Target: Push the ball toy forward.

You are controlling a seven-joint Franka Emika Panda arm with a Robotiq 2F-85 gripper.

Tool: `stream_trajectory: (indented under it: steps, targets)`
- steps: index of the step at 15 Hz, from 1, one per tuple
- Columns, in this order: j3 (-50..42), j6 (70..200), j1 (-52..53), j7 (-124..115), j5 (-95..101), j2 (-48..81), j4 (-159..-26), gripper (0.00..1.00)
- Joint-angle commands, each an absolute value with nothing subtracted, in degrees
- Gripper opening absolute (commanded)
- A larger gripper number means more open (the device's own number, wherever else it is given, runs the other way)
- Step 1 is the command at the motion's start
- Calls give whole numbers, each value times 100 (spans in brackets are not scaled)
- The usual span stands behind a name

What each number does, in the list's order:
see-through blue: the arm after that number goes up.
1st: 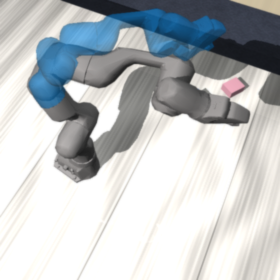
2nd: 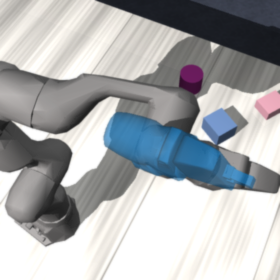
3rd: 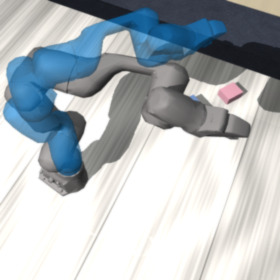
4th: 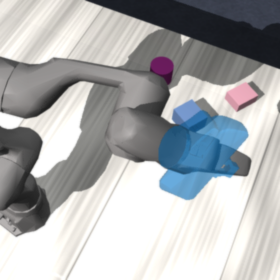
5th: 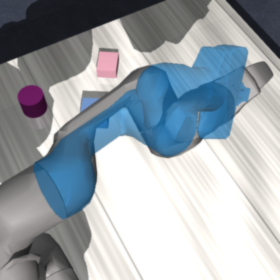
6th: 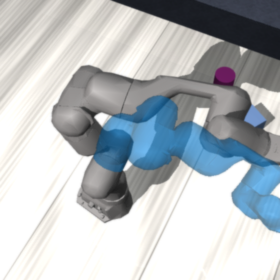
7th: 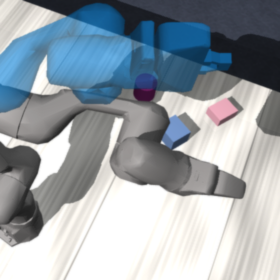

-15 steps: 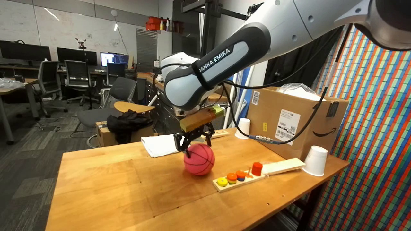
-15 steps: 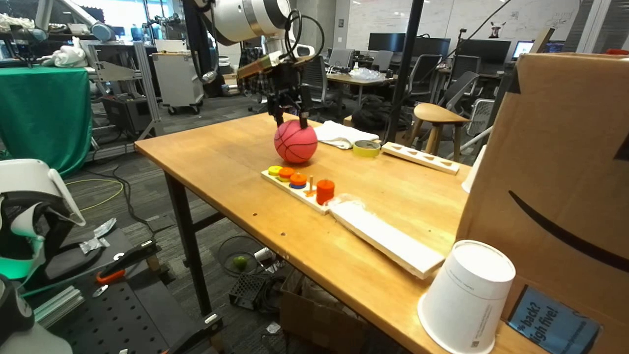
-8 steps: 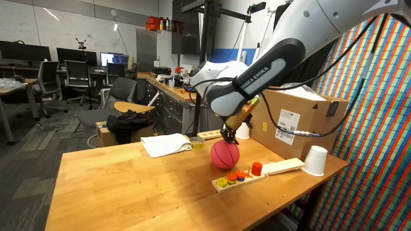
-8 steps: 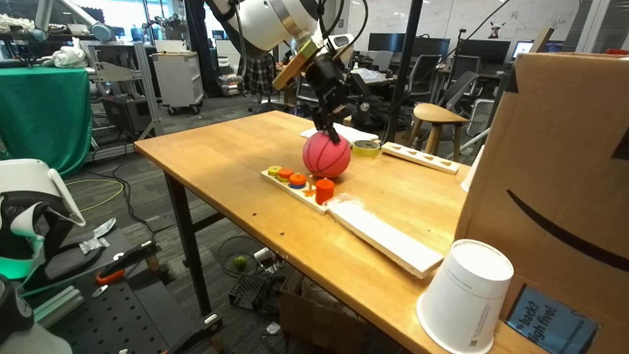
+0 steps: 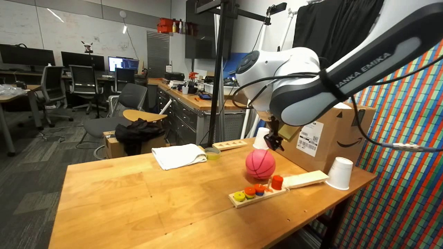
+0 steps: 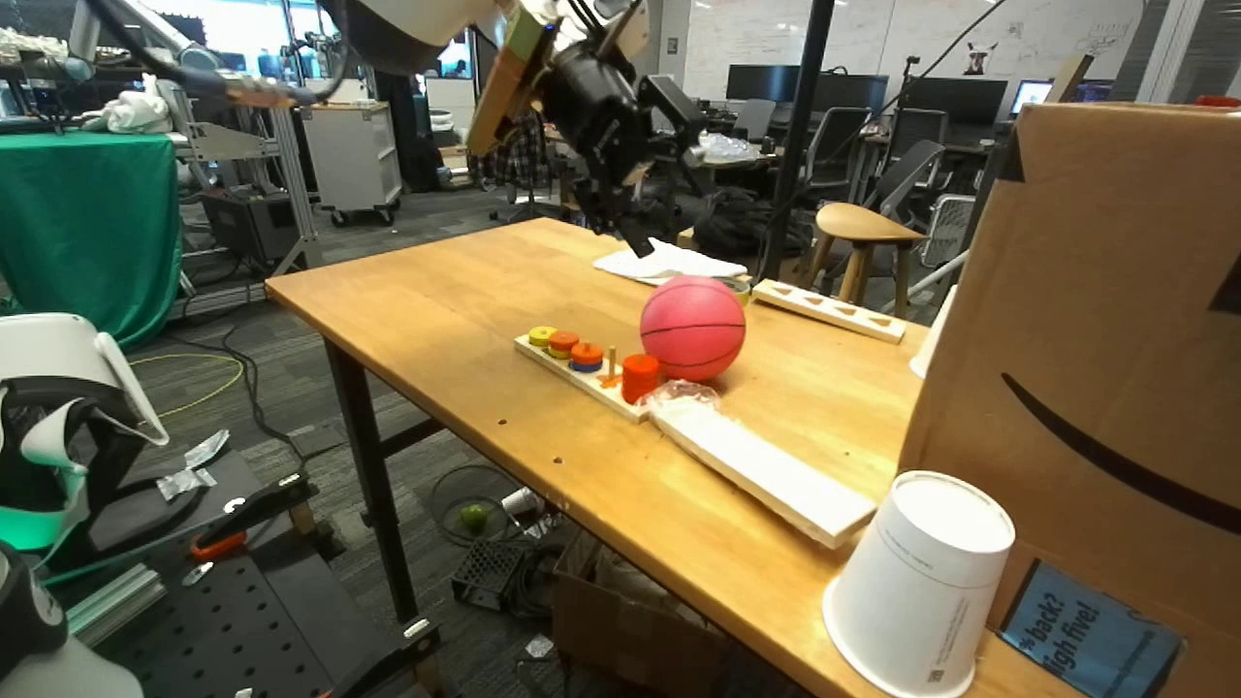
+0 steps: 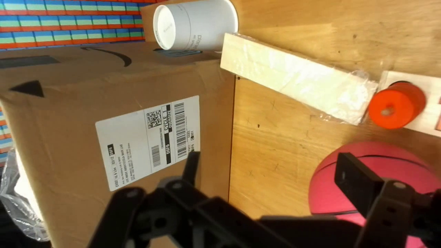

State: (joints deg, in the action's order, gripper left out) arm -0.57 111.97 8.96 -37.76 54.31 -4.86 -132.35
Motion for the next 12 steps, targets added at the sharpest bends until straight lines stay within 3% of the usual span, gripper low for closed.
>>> stream_trajectory:
  steps: [1,6,12]
  targets:
    - [411,11500,915,-3964,5037,-1933,-14354,100]
    - [826,11895,1255,-3582,3758,-3384,-15242,100]
    - [1012,13299,1386,-2704,2563,-3961,-15789,100]
